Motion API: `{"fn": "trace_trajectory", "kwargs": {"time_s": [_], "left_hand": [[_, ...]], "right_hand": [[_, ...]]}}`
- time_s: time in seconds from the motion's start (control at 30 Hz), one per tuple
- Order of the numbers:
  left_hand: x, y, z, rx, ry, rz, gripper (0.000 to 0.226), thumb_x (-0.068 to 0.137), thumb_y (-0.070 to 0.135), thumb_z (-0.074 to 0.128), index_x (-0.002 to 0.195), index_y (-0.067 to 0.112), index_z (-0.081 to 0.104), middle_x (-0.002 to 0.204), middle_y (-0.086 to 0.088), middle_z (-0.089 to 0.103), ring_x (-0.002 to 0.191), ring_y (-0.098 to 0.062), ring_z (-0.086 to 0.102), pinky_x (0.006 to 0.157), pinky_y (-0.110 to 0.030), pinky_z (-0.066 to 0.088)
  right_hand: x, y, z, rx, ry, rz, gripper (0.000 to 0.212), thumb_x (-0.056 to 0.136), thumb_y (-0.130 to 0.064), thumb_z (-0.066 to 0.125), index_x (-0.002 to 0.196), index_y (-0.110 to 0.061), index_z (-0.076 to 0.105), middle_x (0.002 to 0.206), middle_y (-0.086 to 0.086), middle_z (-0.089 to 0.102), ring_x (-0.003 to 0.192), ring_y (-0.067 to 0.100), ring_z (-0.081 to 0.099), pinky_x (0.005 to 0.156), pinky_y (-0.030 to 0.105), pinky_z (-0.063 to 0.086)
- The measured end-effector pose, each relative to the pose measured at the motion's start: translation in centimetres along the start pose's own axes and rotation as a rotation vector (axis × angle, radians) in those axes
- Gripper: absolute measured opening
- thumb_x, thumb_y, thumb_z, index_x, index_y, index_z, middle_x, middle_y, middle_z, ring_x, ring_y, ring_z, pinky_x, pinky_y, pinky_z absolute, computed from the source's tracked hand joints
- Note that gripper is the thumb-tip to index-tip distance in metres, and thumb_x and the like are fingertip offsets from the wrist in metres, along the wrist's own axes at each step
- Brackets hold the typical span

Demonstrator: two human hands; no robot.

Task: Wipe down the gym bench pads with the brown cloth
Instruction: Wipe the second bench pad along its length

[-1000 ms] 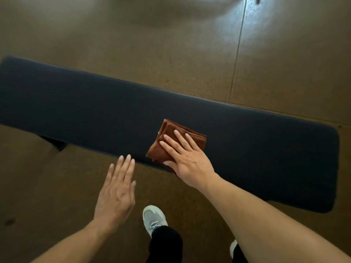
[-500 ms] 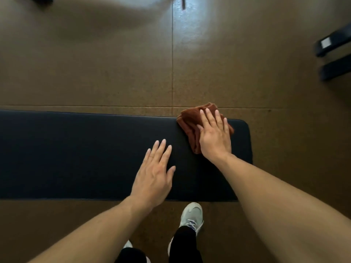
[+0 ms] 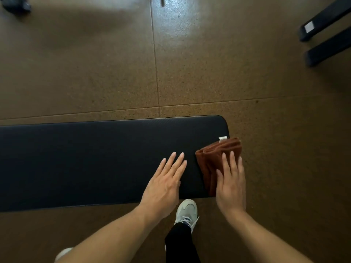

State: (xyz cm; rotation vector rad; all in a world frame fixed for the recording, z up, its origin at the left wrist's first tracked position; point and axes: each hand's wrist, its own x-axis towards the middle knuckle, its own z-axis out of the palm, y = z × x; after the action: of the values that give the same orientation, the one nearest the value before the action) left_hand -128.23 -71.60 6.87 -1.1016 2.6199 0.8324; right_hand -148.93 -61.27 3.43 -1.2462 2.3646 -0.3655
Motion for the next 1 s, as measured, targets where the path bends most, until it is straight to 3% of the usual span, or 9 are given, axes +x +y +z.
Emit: {"fn": "trace_trajectory", "kwargs": {"time_s": [0.13,0.37,0.6,0.63,0.73,0.87,1.0], "left_hand": [[-4.3,-3.2,1.7,-0.006,-0.016,0.030,0.071,0.106,0.018,0.033,0.161,0.022,-0.011,0.167,0.004,-0.026,0.150,-0.012,-0.035,0.126,-0.038,-0.014],[-15.6,-13.7,2.7,-0.103,0.149,-0.202,0.067,0.107,0.018,0.039,0.163,0.016,0.004,0.172,-0.001,-0.007,0.157,-0.012,-0.016,0.126,-0.037,0.001],[-30.5,-26.8,2.9,-0.186,0.201,-0.445,0.067,0.103,0.034,0.034,0.163,0.017,0.011,0.173,0.000,0.004,0.158,-0.011,-0.003,0.126,-0.034,0.003],[-34.9,-30.5,2.8,-0.206,0.213,-0.519,0.066,0.103,0.034,0.032,0.163,0.017,0.011,0.173,0.000,0.005,0.158,-0.011,-0.003,0.126,-0.033,0.002],[-38.6,-34.0,2.2,-0.207,0.256,-0.574,0.066,0.103,0.032,0.030,0.163,0.016,0.010,0.173,-0.001,0.004,0.158,-0.011,-0.004,0.126,-0.033,0.001],[-44.5,-41.4,0.8,-0.190,0.299,-0.655,0.066,0.103,0.028,0.028,0.164,0.018,0.005,0.173,0.000,-0.001,0.158,-0.010,-0.010,0.126,-0.033,-0.003],[-45.6,-45.1,-1.1,-0.191,0.336,-0.675,0.071,0.102,0.011,0.035,0.164,0.019,0.001,0.173,0.000,-0.004,0.157,-0.008,-0.013,0.126,-0.033,-0.006]], "right_hand": [[-4.5,-1.4,2.4,-0.242,-0.066,-0.156,0.062,0.108,-0.055,0.021,0.162,-0.025,0.023,0.172,0.002,0.017,0.160,0.027,0.004,0.127,0.051,0.006],[-6.8,-11.8,8.2,-0.504,-0.236,-0.415,0.079,0.102,-0.070,0.030,0.165,-0.026,0.014,0.174,0.002,0.010,0.160,0.027,0.000,0.126,0.052,0.010],[-10.4,-28.0,16.0,-0.509,-0.342,-0.601,0.075,0.104,-0.070,0.023,0.165,-0.031,0.005,0.173,-0.006,-0.004,0.159,0.019,-0.016,0.128,0.047,-0.001],[-12.0,-33.5,19.0,-0.504,-0.365,-0.661,0.072,0.105,-0.069,0.020,0.165,-0.033,0.003,0.173,-0.007,-0.005,0.158,0.018,-0.018,0.128,0.046,-0.003],[-13.1,-39.5,22.3,-0.467,-0.402,-0.712,0.065,0.108,-0.063,0.016,0.165,-0.034,0.001,0.173,-0.008,-0.006,0.158,0.017,-0.020,0.129,0.047,-0.002],[-14.6,-50.2,28.1,-0.485,-0.482,-0.938,0.064,0.109,-0.059,0.018,0.165,-0.034,0.000,0.173,-0.008,-0.003,0.157,0.018,-0.020,0.129,0.048,-0.002],[-14.5,-58.6,32.1,-0.518,-0.585,-1.166,0.070,0.106,-0.064,0.024,0.165,-0.034,0.000,0.172,-0.009,-0.006,0.157,0.021,-0.021,0.128,0.048,-0.008]]}}
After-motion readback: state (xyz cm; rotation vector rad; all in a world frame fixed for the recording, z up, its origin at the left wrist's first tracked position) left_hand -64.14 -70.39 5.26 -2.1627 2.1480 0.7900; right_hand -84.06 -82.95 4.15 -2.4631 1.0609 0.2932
